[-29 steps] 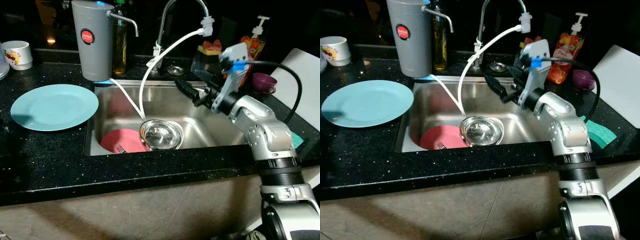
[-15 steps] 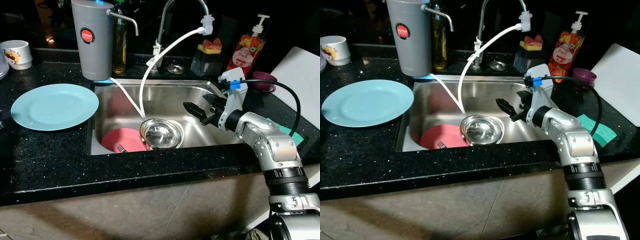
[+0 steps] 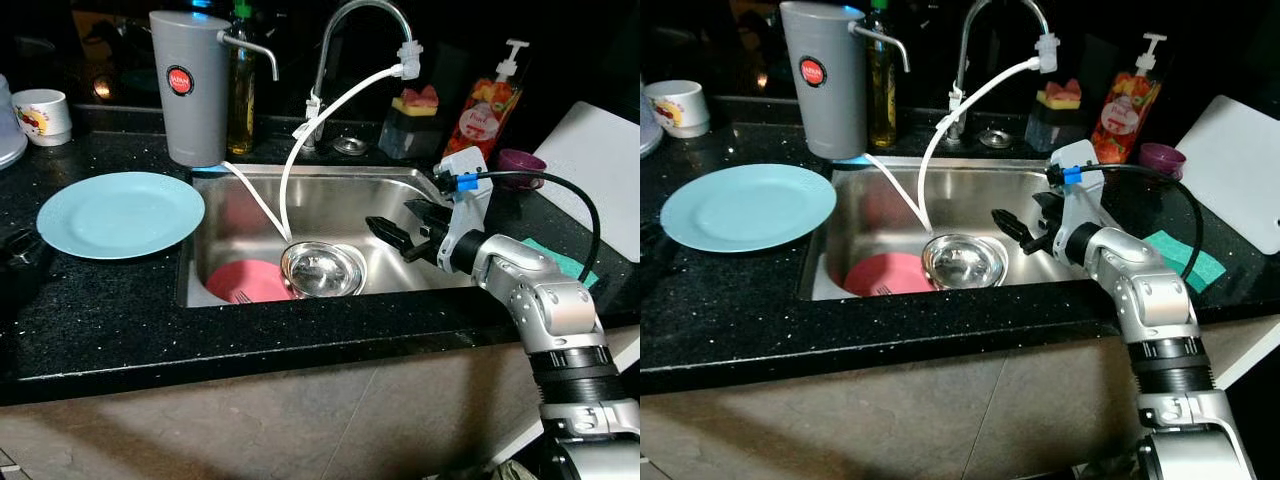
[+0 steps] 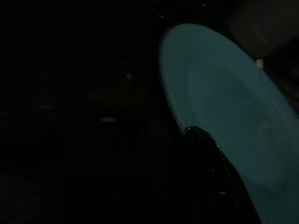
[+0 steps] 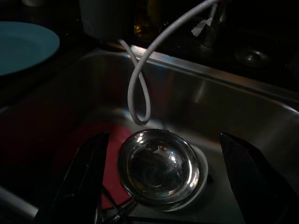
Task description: Kitchen organization
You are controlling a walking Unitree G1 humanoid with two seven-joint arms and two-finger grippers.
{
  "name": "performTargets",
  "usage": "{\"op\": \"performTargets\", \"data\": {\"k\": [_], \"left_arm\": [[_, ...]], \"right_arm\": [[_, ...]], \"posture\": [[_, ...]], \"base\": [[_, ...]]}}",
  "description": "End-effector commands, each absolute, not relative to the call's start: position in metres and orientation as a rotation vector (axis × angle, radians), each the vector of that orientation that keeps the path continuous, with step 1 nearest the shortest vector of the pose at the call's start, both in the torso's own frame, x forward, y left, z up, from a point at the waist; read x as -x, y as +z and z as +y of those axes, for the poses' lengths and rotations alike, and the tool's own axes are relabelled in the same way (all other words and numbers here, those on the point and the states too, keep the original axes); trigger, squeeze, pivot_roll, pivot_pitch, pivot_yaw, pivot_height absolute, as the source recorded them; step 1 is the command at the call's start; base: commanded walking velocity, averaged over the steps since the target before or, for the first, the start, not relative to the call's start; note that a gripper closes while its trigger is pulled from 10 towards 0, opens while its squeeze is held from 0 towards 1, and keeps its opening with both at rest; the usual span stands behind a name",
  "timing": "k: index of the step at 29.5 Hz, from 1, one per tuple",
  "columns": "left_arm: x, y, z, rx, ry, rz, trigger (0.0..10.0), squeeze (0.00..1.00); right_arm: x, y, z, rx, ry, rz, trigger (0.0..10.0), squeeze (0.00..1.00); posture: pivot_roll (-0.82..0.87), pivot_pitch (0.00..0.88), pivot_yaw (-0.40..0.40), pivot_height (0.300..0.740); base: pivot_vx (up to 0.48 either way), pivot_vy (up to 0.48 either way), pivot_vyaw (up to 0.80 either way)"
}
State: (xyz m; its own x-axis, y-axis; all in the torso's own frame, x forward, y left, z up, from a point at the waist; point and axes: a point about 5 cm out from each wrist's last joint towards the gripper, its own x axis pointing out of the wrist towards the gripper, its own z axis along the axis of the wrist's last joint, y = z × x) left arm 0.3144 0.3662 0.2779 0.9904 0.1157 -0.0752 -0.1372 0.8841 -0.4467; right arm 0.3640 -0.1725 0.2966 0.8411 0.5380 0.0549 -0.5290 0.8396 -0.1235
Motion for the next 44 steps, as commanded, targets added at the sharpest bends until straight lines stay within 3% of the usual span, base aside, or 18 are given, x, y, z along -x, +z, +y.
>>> {"op": "performTargets", "data": {"k": [1, 12, 17, 18, 19, 20, 26, 36, 37, 43, 44], "left_arm": [[-0.321, 0.257, 0.361, 0.494, 0.116, 0.138, 10.0, 0.0], [-0.337, 0.259, 0.363, 0.534, 0.154, 0.059, 10.0, 0.0], [-0.351, 0.234, 0.342, 0.587, 0.114, 0.185, 10.0, 0.0], [-0.354, 0.23, 0.338, 0.596, 0.112, 0.197, 9.1, 0.0], [-0.356, 0.228, 0.336, 0.603, 0.111, 0.202, 9.1, 0.0], [-0.358, 0.227, 0.334, 0.604, 0.116, 0.206, 0.0, 0.0], [-0.362, 0.235, 0.333, 0.586, 0.117, 0.173, 0.0, 0.0], [-0.349, 0.278, 0.361, 0.537, 0.142, 0.049, 0.0, 0.0], [-0.348, 0.287, 0.361, 0.525, 0.123, 0.016, 10.0, 0.0], [-0.345, 0.322, 0.348, 0.477, -0.041, -0.083, 10.0, 0.0], [-0.341, 0.342, 0.333, 0.427, -0.195, -0.155, 10.0, 0.0]], "right_arm": [[-0.363, 0.297, -0.174, 0.096, 0.564, -0.086, 10.0, 0.0], [-0.359, 0.301, -0.174, 0.09, 0.552, -0.106, 10.0, 0.0], [-0.361, 0.3, -0.173, 0.078, 0.547, -0.11, 10.0, 0.0], [-0.361, 0.301, -0.171, 0.076, 0.551, -0.113, 10.0, 0.0], [-0.361, 0.301, -0.17, 0.075, 0.554, -0.114, 10.0, 0.0], [-0.361, 0.302, -0.168, 0.074, 0.557, -0.117, 10.0, 0.0], [-0.361, 0.302, -0.165, 0.069, 0.558, -0.124, 10.0, 0.0], [-0.358, 0.291, -0.166, 0.008, 0.488, -0.155, 10.0, 0.0], [-0.358, 0.289, -0.166, 0.002, 0.48, -0.158, 10.0, 0.0], [-0.358, 0.287, -0.165, -0.02, 0.468, -0.165, 10.0, 0.0], [-0.358, 0.288, -0.163, -0.073, 0.494, -0.159, 10.0, 0.0]], "posture": [[0.16, 0.099, -0.12, 0.74], [0.14, 0.095, -0.113, 0.74], [0.15, 0.095, -0.122, 0.74], [0.15, 0.095, -0.122, 0.74], [0.15, 0.095, -0.122, 0.74], [0.15, 0.095, -0.122, 0.74], [0.15, 0.09, -0.115, 0.74], [0.19, 0.08, -0.023, 0.74], [0.2, 0.079, -0.017, 0.74], [0.2, 0.078, -0.008, 0.74], [0.21, 0.085, -0.01, 0.74]], "base": [[0.0, 0.0, 0.0], [0.0, 0.0, 0.0], [0.0, 0.0, 0.0], [0.0, 0.0, 0.0], [0.0, 0.0, 0.0], [0.0, 0.0, 0.0], [0.0, 0.0, 0.0], [0.0, 0.0, 0.0], [0.0, 0.0, 0.0], [0.0, 0.0, 0.0], [0.0, 0.0, 0.0]]}}
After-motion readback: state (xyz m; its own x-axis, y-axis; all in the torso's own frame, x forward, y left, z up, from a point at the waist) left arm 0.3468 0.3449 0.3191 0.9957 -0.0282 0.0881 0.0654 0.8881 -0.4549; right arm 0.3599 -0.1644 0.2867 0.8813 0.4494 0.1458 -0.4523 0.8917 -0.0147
